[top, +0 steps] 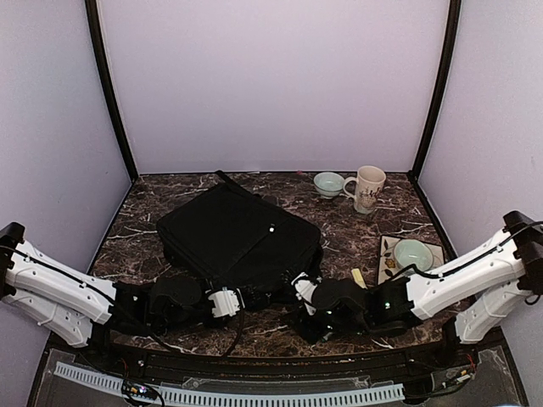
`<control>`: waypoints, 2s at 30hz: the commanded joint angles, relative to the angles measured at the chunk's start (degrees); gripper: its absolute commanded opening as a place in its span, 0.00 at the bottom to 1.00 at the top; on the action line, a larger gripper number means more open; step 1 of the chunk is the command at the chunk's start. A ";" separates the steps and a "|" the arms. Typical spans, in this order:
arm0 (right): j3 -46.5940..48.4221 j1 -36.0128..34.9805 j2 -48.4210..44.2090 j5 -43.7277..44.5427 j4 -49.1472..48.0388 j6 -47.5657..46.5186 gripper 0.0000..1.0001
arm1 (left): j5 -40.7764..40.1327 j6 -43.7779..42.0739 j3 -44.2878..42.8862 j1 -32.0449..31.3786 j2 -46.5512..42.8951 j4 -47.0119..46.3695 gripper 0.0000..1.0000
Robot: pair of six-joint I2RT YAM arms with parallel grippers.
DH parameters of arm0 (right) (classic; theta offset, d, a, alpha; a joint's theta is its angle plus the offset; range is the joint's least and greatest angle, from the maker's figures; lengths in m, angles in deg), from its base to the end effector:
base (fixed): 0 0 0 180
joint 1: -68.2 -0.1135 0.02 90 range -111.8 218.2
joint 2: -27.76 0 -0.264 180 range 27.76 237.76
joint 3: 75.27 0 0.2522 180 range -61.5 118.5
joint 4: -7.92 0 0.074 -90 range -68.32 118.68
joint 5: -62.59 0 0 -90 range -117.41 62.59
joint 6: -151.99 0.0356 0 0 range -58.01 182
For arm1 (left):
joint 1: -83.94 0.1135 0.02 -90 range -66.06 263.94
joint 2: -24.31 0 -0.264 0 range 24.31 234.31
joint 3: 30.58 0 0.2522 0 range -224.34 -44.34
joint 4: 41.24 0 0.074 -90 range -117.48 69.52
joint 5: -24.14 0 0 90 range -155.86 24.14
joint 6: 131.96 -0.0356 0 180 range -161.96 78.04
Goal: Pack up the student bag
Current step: Pick up the largest pocket of the bag from the student bag.
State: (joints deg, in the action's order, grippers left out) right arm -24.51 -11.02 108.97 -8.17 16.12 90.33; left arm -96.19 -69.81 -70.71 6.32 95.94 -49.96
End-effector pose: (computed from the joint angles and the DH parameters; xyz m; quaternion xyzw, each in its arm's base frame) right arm 0.0641 0.2740 0.1794 -0.3163 0.8335 0.2556 0.3739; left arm 0.0708 -0.2388 0.1917 0.5520 0.6020 -0.0272 0.5763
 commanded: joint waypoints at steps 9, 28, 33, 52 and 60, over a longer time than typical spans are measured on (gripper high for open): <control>9.71 -3.11 16.68 10.58 -7.56 -1.37 0.52 | 2.21 4.88 -4.58 0.17 -1.56 3.83 0.00; 2.97 -2.96 20.42 17.15 -31.36 -5.37 0.42 | 6.55 6.48 -4.91 0.11 -3.35 4.65 0.00; 2.80 -2.96 21.66 17.13 -34.31 -7.06 0.31 | 6.69 6.49 -5.10 0.12 -2.98 4.88 0.00; 3.30 -5.36 20.19 22.99 -24.71 -4.34 0.00 | 4.10 7.82 -4.11 0.11 -1.61 5.59 0.00; -1.35 -6.12 11.92 22.80 -15.98 4.82 0.00 | -0.20 8.42 -4.11 0.13 0.95 6.44 0.00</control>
State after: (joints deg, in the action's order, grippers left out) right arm -22.83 -17.01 125.93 11.79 -5.61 89.04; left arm -93.13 -63.08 -73.57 6.78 96.71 -43.69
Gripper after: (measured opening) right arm 0.008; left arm 0.032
